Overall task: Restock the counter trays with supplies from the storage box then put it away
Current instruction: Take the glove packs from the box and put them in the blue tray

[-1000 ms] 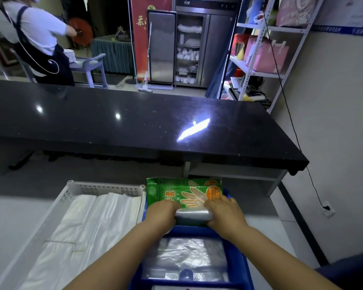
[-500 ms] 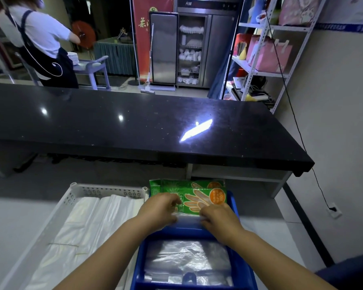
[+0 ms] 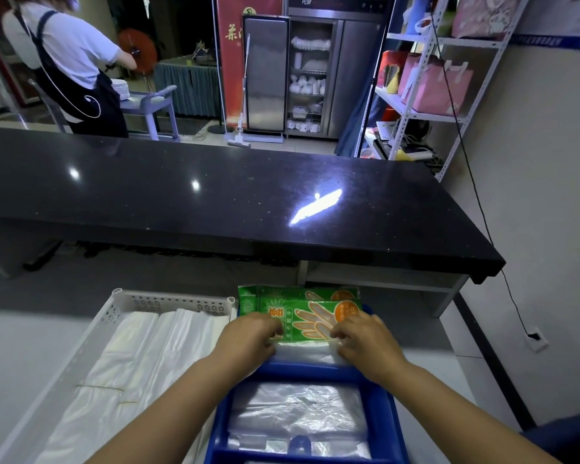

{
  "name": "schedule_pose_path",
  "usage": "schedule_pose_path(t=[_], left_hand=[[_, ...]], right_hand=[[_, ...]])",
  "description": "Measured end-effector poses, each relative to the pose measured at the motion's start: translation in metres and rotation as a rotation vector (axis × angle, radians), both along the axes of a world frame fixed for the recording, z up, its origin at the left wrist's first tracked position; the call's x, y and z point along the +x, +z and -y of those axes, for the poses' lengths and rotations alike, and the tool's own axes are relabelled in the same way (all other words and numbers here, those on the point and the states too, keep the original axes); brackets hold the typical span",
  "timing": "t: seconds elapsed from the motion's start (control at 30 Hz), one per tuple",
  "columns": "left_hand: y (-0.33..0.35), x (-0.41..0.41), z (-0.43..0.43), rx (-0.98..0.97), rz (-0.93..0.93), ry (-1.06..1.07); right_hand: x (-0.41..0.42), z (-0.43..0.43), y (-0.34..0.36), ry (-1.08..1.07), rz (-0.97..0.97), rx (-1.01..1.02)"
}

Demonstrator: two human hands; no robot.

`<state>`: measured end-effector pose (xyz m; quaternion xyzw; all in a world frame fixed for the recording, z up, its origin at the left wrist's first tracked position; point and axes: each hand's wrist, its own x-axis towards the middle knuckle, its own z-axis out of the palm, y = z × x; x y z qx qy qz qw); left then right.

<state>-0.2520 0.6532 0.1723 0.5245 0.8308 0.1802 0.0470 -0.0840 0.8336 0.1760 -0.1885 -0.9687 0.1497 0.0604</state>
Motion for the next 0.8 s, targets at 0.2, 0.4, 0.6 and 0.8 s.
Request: schedule_pose_path(t=[0.2, 0.4, 0.6, 0.8], left_hand=[[-0.004, 0.0, 0.001, -0.138, 0.062, -0.062], [0.006, -0.011, 0.011, -0.216, -0.114, -0.112], [0.022, -0.013, 0.039, -0.055, -0.132, 0.014], [0.045, 0.026, 0.07, 0.035, -0.078, 0.249]], right_hand=[[0.008, 0.001, -0.003, 0.072, 0.094, 0.055], [0.013, -0.006, 0.005, 0.118, 0.132, 0.141], [0.022, -0.011, 0.015, 0.156, 0.021, 0.233], [0.013, 0.016, 0.044, 0.286, -0.161, 0.217]])
